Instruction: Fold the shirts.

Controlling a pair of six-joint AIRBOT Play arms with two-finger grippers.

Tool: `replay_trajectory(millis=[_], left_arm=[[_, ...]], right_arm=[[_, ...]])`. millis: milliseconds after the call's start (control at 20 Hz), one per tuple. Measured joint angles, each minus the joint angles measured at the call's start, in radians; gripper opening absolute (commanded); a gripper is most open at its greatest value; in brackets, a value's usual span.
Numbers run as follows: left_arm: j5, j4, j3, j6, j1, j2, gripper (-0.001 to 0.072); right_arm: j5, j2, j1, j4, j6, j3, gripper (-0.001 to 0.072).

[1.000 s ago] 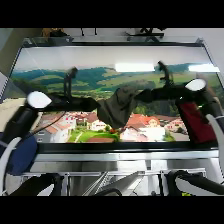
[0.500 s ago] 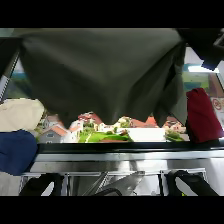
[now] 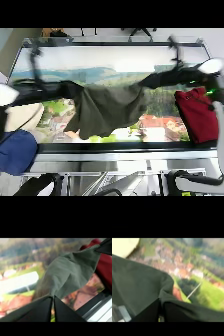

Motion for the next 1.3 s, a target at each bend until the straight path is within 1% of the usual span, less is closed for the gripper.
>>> replay_trajectory(millis=[50, 150, 200, 250, 300, 400, 500, 600, 700, 900, 1100, 1250, 1300], left_arm=[[0.015, -0.001, -0.021, 0.006, 0.003, -0.064, 0.0683], [-0.001, -0.005, -0.026, 0.007, 0.035, -0.174, 0.0683], [-0.037, -0.005, -0.013, 0.006, 0.063, -0.222, 0.0682], [-0.078, -0.005, 0.003, 0.006, 0.092, -0.259, 0.0681], [-0.129, -0.005, 0.018, 0.006, 0.125, -0.287, 0.0681], [-0.222, -0.008, 0.025, 0.003, 0.186, -0.319, 0.0681], [-0.287, -0.005, -0.016, 0.003, 0.227, -0.324, 0.0681], [-0.303, -0.004, -0.107, 0.003, 0.247, -0.308, 0.0681], [-0.283, -0.002, -0.214, 0.011, 0.250, -0.286, 0.0672], [-0.198, 0.000, -0.379, 0.020, 0.220, -0.267, 0.0672], [-0.083, -0.001, -0.454, 0.022, 0.158, -0.262, 0.0672], [0.003, -0.005, -0.456, 0.025, 0.118, -0.261, 0.0672], [0.024, -0.005, -0.448, 0.025, 0.109, -0.261, 0.0672]], right_arm=[[-0.006, -0.051, -0.002, 0.000, -0.009, -0.025, 0.0335], [-0.013, -0.121, -0.023, 0.006, -0.019, -0.056, 0.0334], [-0.010, -0.139, -0.042, 0.006, -0.024, -0.066, 0.0337], [0.002, -0.147, -0.064, 0.005, -0.025, -0.073, 0.0416], [0.016, -0.146, -0.090, -0.005, -0.025, -0.077, 0.0524], [0.052, -0.131, -0.145, -0.053, -0.003, -0.094, 0.0528], [0.069, -0.107, -0.177, -0.092, 0.020, -0.138, 0.0528], [0.060, -0.093, -0.183, -0.114, 0.032, -0.208, 0.0527], [0.036, -0.089, -0.166, -0.126, 0.039, -0.283, 0.0523], [-0.023, -0.118, -0.086, -0.137, 0.038, -0.391, 0.0522], [-0.100, -0.167, -0.012, -0.138, 0.030, -0.424, 0.0521], [-0.134, -0.185, 0.010, -0.113, 0.019, -0.431, 0.0518], [-0.143, -0.189, 0.013, -0.100, 0.010, -0.432, 0.0441]])
